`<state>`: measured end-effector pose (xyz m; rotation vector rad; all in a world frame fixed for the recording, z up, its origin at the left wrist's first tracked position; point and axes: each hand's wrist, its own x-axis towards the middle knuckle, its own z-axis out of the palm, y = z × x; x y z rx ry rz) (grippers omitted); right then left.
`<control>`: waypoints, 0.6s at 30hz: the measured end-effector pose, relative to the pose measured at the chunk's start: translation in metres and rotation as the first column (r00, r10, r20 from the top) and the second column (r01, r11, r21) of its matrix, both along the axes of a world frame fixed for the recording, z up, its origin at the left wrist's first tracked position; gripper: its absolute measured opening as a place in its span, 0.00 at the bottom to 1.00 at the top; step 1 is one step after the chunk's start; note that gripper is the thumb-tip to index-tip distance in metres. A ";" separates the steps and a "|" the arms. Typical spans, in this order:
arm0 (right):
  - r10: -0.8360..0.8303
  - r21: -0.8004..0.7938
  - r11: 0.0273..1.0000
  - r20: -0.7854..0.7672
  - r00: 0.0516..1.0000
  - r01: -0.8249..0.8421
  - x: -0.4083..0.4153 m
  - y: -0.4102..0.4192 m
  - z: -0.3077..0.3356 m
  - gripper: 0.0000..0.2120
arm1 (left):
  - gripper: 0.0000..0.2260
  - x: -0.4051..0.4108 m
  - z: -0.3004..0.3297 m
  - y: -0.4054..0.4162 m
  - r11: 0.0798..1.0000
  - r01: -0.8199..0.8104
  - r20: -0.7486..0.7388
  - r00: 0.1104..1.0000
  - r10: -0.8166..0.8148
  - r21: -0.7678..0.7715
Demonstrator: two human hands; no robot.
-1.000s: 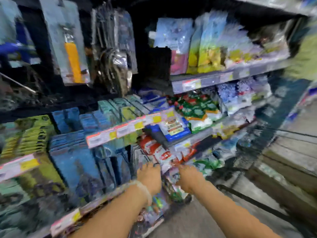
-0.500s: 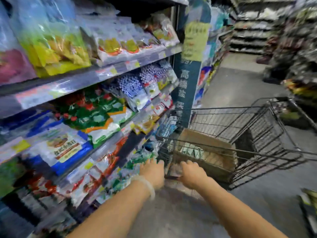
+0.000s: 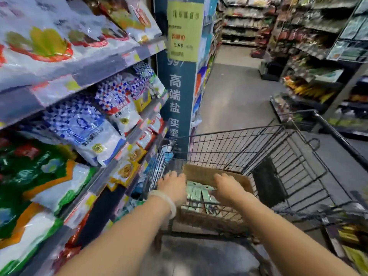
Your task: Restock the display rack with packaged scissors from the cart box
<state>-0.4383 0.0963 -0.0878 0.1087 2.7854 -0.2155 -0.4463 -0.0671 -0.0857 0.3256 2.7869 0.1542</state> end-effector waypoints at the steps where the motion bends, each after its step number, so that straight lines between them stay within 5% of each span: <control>1: -0.020 0.000 1.000 0.007 1.000 0.020 -0.012 0.007 -0.006 0.23 | 0.23 -0.015 -0.006 0.004 1.000 0.009 0.020 1.000 -0.009 -0.011; 8: -0.104 -0.039 0.993 0.170 0.980 0.112 -0.094 0.054 -0.074 0.23 | 0.22 -0.090 -0.053 0.037 0.996 0.080 0.181 0.981 -0.072 -0.035; 18: -0.042 -0.093 0.991 0.491 0.870 0.100 -0.183 0.103 -0.253 0.22 | 0.19 -0.190 -0.186 0.090 0.990 -0.144 0.466 0.875 0.130 -0.005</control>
